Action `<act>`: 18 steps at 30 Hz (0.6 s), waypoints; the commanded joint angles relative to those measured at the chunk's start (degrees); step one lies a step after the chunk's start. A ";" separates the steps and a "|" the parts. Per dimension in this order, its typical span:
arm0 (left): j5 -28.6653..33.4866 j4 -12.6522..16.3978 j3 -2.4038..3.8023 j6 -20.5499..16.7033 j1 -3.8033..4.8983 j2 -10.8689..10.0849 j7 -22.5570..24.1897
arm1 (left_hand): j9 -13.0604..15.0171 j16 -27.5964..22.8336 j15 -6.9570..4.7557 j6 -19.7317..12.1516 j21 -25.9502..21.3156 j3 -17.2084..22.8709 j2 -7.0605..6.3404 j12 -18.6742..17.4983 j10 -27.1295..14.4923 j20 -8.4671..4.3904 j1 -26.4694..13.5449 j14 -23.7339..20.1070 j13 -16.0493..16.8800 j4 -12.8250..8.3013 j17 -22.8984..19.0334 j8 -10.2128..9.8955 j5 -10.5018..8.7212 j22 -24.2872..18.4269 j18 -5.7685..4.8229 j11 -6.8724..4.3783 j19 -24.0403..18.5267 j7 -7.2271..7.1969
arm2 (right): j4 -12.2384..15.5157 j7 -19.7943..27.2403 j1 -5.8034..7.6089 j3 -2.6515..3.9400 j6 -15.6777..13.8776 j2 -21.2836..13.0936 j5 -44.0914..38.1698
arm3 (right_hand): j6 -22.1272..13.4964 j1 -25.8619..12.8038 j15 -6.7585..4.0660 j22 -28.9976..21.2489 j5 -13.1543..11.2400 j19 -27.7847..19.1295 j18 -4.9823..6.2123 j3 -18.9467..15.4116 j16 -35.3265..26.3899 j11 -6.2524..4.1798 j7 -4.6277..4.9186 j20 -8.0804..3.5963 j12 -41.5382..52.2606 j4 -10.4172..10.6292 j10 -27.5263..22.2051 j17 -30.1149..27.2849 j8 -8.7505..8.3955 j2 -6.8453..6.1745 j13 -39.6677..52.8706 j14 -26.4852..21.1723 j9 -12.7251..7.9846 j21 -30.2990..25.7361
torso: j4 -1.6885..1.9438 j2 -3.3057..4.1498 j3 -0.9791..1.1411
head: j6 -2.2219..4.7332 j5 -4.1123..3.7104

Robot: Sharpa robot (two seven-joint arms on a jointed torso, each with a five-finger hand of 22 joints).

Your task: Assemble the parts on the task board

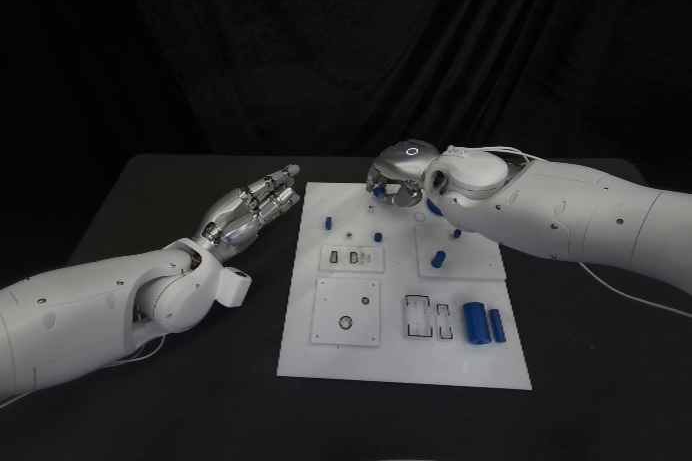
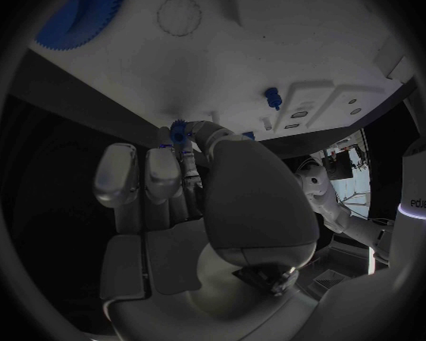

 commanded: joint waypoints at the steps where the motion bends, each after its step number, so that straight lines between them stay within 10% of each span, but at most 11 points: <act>1: -0.24 -0.03 0.04 0.74 0.03 0.15 3.95 | 0.08 -0.21 0.20 0.15 0.30 -0.18 -0.31 0.17 -0.07 0.13 -0.10 -0.02 0.03 0.22 -0.05 0.21 0.28 0.02 0.58 0.01 0.06 0.15 | -0.05 -0.51 -0.32 -0.01 0.68 0.16 -0.17 | -0.46 -0.18 -0.07 -0.12 0.20 -0.48 -0.47 0.20 -0.29 -0.22 -0.07 -0.01 0.16 0.06 -0.31 -0.15 -0.29 0.37 0.11 -0.35 -0.09 -0.28 | 0.04 0.00 -0.01 | -0.08 -0.02; 18: -0.24 -0.41 0.04 0.89 0.03 0.40 3.58 | 0.30 -0.21 0.40 2.05 0.36 0.00 -0.09 0.35 0.01 0.37 -0.29 -0.02 0.06 0.16 -0.05 0.71 0.33 0.05 0.60 0.45 0.13 1.13 | -0.40 -0.84 -0.38 0.08 1.31 0.47 -0.17 | -1.98 -0.21 -0.04 -1.69 0.20 -2.28 0.00 1.14 -3.66 -0.32 0.00 0.04 0.07 0.26 -2.11 -4.50 -1.59 0.47 0.00 -2.23 -0.62 -2.42 | 0.02 -0.01 -0.09 | -0.15 0.32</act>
